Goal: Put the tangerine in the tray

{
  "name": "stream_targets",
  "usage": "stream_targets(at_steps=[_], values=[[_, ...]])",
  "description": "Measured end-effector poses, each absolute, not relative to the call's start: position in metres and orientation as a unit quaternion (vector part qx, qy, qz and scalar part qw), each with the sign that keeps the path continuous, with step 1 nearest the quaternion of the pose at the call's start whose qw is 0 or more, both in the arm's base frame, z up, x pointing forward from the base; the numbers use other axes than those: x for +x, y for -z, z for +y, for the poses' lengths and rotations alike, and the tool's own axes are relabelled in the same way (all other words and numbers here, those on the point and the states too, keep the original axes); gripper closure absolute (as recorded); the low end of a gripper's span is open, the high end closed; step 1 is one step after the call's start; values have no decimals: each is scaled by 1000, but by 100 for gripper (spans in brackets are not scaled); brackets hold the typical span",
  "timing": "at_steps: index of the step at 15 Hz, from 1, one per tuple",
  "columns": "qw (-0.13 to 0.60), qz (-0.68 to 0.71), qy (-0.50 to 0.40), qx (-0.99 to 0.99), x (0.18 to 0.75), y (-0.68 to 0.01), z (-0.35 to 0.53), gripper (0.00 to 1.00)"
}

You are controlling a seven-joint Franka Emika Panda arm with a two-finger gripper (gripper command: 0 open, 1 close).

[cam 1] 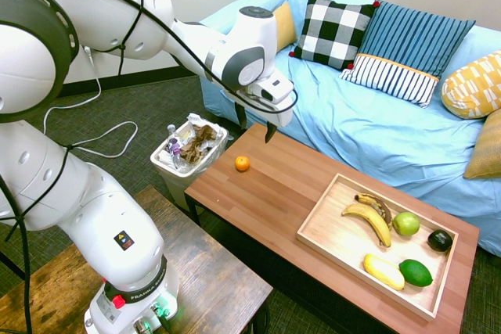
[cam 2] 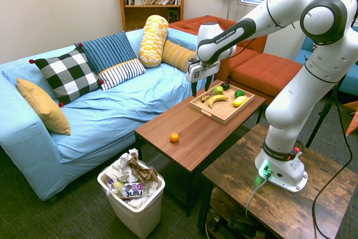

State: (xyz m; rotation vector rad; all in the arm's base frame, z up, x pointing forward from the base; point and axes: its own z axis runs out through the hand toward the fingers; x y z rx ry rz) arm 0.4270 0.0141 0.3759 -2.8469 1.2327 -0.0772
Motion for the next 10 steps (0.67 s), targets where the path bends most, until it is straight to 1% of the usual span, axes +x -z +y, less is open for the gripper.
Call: stream_targets(at_steps=[3,5,8,10], values=[[23,397,33,-917,435,-375,14,0],[29,393,40,-918,455,-370,20,0],[26,390,34,-920,491,-344,55,0],[15,379,26,-925,510,-313,91,0]])
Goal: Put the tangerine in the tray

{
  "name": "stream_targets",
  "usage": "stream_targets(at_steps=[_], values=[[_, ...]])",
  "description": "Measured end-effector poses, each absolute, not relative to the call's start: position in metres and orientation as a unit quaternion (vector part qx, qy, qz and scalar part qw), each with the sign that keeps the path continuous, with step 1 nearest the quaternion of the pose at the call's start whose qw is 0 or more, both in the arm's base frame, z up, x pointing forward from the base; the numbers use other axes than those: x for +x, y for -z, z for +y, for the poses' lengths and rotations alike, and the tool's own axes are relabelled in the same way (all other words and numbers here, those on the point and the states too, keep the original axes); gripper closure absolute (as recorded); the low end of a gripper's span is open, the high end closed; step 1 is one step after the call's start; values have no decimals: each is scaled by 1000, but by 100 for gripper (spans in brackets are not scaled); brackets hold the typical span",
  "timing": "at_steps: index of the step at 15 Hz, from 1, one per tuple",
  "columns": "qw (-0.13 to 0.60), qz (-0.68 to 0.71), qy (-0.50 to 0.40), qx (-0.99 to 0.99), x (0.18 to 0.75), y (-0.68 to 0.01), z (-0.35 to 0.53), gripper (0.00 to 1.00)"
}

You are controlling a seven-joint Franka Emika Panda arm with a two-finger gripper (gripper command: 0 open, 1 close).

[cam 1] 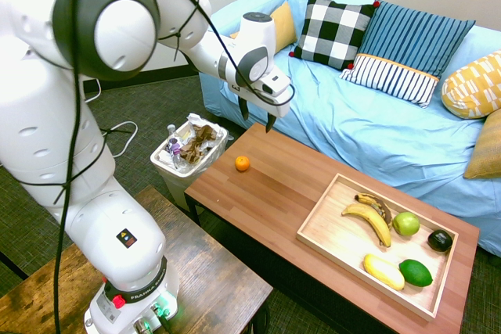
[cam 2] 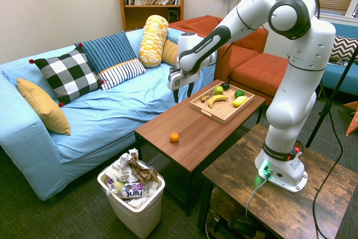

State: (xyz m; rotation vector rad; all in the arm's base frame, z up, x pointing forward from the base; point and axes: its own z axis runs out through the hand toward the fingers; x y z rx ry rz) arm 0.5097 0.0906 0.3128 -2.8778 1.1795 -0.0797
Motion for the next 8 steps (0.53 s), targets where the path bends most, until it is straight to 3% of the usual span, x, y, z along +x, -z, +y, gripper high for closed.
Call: stream_targets(at_steps=[8], values=[[-34,354,-10,-935,563,-189,153,0]])
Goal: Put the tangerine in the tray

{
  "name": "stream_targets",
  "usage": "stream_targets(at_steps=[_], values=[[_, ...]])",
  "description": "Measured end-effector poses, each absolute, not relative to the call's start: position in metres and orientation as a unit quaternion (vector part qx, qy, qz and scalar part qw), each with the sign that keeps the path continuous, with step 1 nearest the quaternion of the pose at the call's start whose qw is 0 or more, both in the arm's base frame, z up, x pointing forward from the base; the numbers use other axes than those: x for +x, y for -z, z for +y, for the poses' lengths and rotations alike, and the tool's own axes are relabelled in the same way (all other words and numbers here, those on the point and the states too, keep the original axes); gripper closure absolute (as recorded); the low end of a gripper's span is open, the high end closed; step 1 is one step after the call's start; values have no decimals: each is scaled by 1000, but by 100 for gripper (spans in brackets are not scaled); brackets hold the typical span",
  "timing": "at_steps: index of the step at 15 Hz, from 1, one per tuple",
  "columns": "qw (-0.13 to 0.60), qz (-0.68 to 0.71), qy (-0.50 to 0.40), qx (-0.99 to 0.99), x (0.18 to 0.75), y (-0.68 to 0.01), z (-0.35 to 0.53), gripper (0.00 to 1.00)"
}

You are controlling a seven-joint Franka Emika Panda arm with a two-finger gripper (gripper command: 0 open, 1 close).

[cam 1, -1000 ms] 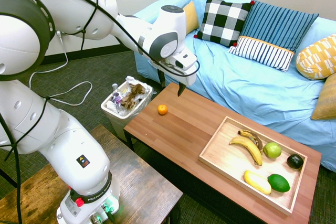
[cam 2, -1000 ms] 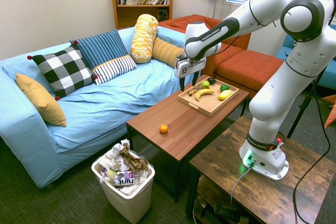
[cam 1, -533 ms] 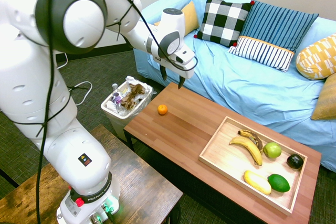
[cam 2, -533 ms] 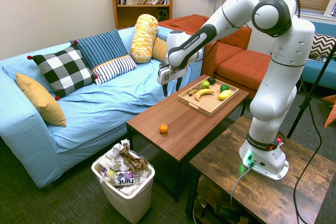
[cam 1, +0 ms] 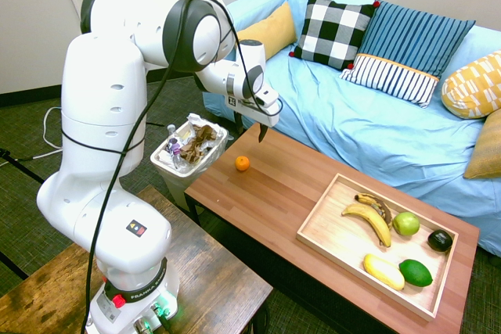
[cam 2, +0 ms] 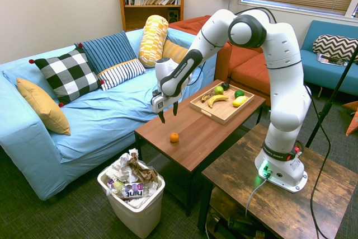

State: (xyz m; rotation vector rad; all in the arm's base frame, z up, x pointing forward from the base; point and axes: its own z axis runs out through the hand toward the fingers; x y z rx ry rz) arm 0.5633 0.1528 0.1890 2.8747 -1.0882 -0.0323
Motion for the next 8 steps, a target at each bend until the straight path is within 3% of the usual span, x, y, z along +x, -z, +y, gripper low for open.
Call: stream_targets(at_steps=[8], values=[[73,-340,31,937,566,-120,174,0]])
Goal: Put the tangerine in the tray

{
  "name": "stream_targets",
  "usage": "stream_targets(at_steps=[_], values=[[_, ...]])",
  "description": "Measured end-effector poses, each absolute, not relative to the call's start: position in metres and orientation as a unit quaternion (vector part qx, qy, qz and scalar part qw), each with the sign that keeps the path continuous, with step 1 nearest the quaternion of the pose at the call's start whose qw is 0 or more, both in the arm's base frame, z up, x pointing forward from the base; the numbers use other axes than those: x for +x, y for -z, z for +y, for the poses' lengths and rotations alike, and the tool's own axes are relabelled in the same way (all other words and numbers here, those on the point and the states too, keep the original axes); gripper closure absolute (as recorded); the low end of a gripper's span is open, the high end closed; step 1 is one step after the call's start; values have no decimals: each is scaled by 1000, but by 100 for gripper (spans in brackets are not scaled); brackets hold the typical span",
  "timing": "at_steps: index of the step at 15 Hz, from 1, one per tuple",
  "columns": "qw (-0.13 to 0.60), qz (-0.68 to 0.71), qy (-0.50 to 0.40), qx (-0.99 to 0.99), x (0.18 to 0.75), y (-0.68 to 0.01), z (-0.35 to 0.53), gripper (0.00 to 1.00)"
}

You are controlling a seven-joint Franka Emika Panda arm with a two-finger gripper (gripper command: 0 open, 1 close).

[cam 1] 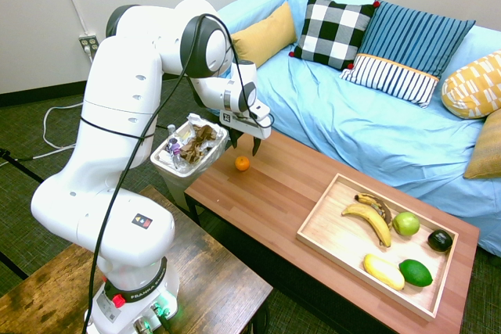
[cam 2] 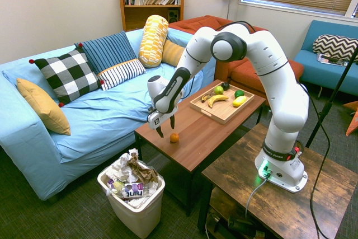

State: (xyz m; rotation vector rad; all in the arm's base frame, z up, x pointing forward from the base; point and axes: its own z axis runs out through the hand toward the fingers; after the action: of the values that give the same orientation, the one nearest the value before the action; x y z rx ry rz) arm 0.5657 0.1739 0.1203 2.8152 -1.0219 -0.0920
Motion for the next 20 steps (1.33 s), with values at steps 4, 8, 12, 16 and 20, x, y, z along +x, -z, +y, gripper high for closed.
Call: stream_targets(at_steps=[4,8,12,16,20], values=[[79,-340,37,936,560,-110,179,0],[86,-341,41,935,555,-102,179,0],[89,-345,45,933,553,-99,174,100],[86,-353,48,930,553,-99,173,100],[86,-355,49,930,552,-98,172,100]])
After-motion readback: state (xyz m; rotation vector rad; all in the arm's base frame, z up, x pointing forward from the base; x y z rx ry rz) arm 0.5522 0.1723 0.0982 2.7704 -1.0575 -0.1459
